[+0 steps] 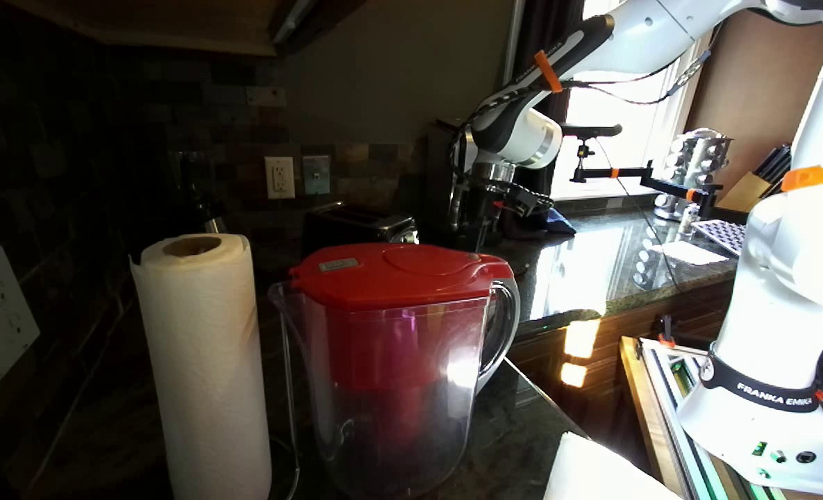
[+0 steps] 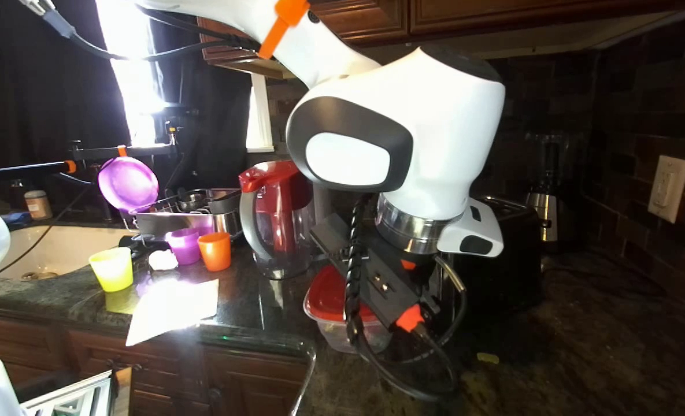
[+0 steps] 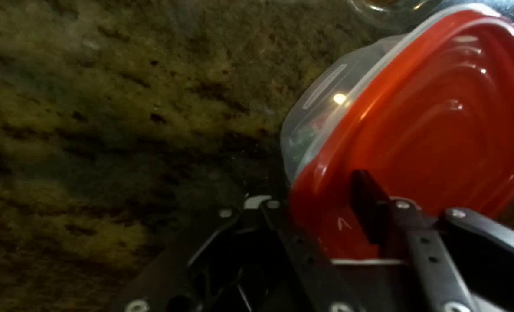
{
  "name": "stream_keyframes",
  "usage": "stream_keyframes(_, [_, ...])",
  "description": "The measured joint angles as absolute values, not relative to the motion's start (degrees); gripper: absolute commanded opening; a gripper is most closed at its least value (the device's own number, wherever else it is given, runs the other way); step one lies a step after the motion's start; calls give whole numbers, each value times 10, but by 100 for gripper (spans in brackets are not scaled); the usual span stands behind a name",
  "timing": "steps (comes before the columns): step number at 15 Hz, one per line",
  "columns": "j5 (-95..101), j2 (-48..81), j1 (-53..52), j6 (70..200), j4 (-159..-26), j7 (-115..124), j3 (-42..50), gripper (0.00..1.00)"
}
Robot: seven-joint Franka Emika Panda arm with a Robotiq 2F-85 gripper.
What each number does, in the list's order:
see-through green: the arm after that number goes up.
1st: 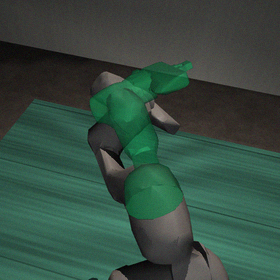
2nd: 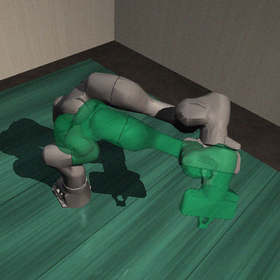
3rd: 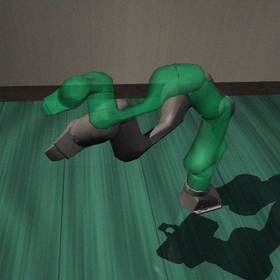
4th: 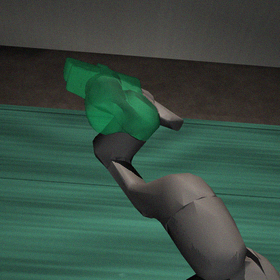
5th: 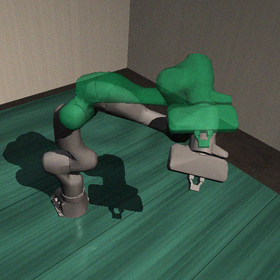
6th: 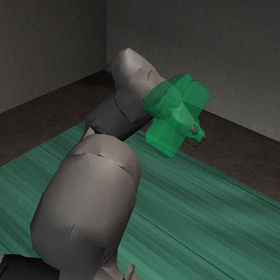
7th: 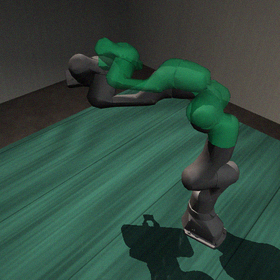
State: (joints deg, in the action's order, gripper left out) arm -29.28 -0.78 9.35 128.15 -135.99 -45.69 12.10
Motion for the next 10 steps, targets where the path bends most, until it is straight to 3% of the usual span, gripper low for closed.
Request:
stream_keyframes(1, [-292,-12,93,1284,-1360,-456,121,13])
stream_keyframes(3, [-290,-19,93,1291,-1362,-452,120,1])
stream_keyframes(5, [-280,-25,93,1306,-1366,-444,118,5])
stream_keyframes(10, [-242,-34,91,1333,-1375,-403,111,5])
